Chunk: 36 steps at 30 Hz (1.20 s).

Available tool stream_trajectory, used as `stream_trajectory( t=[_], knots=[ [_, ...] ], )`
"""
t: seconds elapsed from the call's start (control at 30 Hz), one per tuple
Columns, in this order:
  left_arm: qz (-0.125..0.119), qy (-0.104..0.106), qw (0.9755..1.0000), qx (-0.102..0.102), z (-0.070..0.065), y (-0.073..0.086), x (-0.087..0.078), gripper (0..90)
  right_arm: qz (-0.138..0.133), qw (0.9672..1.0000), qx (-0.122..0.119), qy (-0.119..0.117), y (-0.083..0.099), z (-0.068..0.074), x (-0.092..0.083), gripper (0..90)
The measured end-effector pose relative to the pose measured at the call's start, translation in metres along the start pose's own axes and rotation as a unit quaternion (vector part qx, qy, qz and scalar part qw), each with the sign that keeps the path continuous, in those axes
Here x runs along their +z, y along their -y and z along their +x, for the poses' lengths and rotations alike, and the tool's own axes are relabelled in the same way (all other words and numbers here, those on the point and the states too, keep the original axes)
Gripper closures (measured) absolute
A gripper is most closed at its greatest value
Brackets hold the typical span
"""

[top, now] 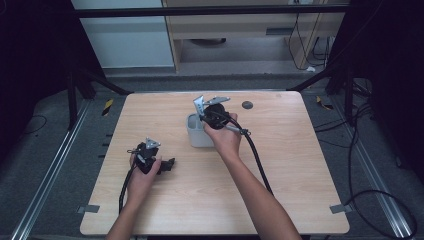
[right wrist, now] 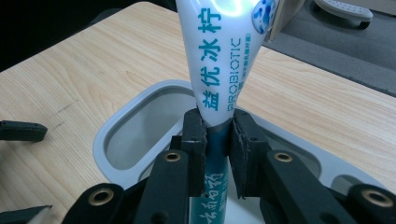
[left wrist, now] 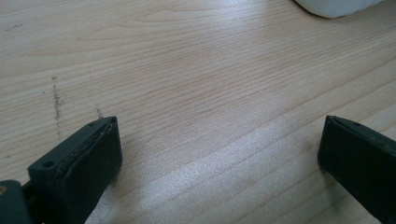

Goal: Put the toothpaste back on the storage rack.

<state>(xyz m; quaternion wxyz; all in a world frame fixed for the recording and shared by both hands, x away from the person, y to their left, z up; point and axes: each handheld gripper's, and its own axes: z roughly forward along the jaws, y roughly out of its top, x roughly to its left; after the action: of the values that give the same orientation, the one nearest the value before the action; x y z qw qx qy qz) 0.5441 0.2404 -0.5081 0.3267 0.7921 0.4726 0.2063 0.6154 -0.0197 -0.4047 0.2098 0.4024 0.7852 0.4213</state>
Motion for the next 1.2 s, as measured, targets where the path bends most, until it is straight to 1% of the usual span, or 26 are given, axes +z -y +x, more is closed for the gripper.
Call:
stream_trajectory(
  t=[0.1,0.17,0.53,1.2],
  knots=[
    [0.0,0.0,1.0,0.0,0.0,0.0,0.0,0.0,-0.003,1.0,0.003,-0.001,-0.001,0.0,-0.001,76.1],
    [0.0,0.0,1.0,0.0,0.0,0.0,0.0,0.0,-0.001,1.0,0.0,0.0,-0.002,0.0,-0.001,76.0],
    [0.0,0.0,1.0,0.0,0.0,0.0,0.0,0.0,-0.001,1.0,0.001,-0.002,-0.002,0.0,-0.003,75.4],
    [0.0,0.0,1.0,0.0,0.0,0.0,0.0,0.0,-0.003,1.0,-0.005,-0.005,-0.002,0.001,-0.014,73.9]
  ],
)
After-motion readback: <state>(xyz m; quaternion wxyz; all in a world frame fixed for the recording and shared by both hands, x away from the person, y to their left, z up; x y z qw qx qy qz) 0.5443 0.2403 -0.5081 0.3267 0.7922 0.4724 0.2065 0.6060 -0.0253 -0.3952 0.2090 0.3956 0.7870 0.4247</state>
